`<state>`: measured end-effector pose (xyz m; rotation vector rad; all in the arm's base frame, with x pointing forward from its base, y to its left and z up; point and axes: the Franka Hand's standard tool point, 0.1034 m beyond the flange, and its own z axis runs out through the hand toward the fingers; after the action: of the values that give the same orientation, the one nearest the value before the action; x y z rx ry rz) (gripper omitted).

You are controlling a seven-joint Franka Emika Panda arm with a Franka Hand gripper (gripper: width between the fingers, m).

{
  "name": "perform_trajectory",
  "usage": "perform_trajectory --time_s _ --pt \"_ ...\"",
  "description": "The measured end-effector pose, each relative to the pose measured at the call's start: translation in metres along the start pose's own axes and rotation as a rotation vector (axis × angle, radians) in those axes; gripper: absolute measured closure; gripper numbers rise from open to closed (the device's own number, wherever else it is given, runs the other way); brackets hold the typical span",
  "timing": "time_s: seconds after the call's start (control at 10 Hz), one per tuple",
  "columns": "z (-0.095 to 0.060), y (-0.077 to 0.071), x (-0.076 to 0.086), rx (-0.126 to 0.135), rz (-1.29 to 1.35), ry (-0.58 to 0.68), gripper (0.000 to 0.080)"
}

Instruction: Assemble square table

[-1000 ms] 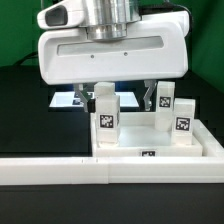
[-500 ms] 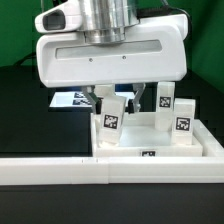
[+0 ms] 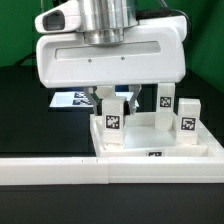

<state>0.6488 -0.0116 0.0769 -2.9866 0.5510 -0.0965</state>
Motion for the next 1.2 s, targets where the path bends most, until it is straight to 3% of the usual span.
perform_trajectory --time_s 0.2,0.3,0.4,0.5,1.0,1.2 --pt "0.0003 -0.0017 -0.0009 -0.001 0.192 -0.002 0.0509" --pt "0.0007 -0.0007 -0.0001 0.012 0.29 0.005 0.0509" --pt "0.0009 0.0009 0.0012 0.039 0.419 0.015 0.0509" --pt "0.0006 0.004 0.0028 0.087 0.63 -0.001 0.0509" --pt "0.0014 0.0036 0.003 0.092 0.95 -0.017 0.0509" --pt "0.0014 0.0056 0.0072 0.098 1.23 -0.041 0.0509"
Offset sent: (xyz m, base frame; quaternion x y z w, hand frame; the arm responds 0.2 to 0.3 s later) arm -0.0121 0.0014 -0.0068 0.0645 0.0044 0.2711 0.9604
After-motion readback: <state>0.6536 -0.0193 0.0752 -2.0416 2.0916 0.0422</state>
